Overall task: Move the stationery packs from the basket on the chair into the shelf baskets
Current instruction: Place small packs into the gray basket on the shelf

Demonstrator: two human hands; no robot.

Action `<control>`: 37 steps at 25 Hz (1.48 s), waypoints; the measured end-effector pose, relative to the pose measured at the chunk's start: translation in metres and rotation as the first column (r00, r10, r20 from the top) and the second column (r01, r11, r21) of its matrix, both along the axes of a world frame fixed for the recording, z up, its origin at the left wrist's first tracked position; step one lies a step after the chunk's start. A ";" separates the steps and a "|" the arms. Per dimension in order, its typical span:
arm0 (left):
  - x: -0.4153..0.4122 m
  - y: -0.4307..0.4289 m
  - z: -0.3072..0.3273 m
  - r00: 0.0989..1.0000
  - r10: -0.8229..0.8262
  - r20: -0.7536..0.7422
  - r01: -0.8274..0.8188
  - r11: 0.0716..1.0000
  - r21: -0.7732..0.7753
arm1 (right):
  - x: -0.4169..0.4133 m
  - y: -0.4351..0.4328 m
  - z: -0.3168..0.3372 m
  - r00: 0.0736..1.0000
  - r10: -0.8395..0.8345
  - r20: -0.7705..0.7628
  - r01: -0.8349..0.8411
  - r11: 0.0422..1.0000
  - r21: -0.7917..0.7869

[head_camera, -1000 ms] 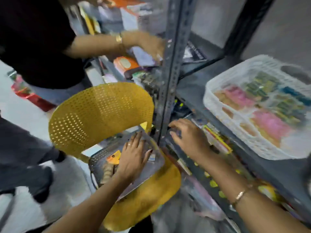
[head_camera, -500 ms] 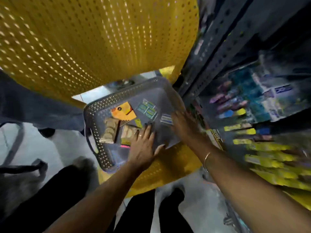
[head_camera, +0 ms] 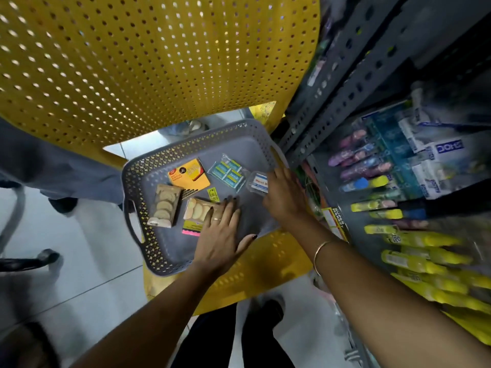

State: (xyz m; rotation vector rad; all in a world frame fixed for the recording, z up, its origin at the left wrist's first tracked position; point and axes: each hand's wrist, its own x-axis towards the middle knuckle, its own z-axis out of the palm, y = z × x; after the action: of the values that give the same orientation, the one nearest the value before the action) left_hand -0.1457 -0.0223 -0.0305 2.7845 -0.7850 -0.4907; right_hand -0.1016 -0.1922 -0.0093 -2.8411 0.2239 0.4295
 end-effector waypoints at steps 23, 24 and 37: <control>-0.082 -0.205 0.392 0.693 -0.510 0.510 0.721 0.496 -0.484 | -0.306 -0.144 0.494 0.575 -0.615 0.540 0.687 0.721 0.091; -0.108 -0.220 0.397 0.662 -0.538 0.521 0.749 0.456 -0.481 | -0.342 -0.155 0.497 0.537 -0.648 0.540 0.734 0.675 0.081; -0.427 -0.333 0.409 0.260 -0.775 0.576 0.957 0.129 -0.259 | -0.678 -0.238 0.447 0.265 -0.909 0.320 0.963 0.268 -0.037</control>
State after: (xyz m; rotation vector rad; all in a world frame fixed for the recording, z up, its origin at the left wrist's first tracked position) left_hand -0.5724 -0.3553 0.3786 1.4726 -2.2600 0.1118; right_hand -0.7801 -0.4303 0.4379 -2.2495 1.9137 -0.2528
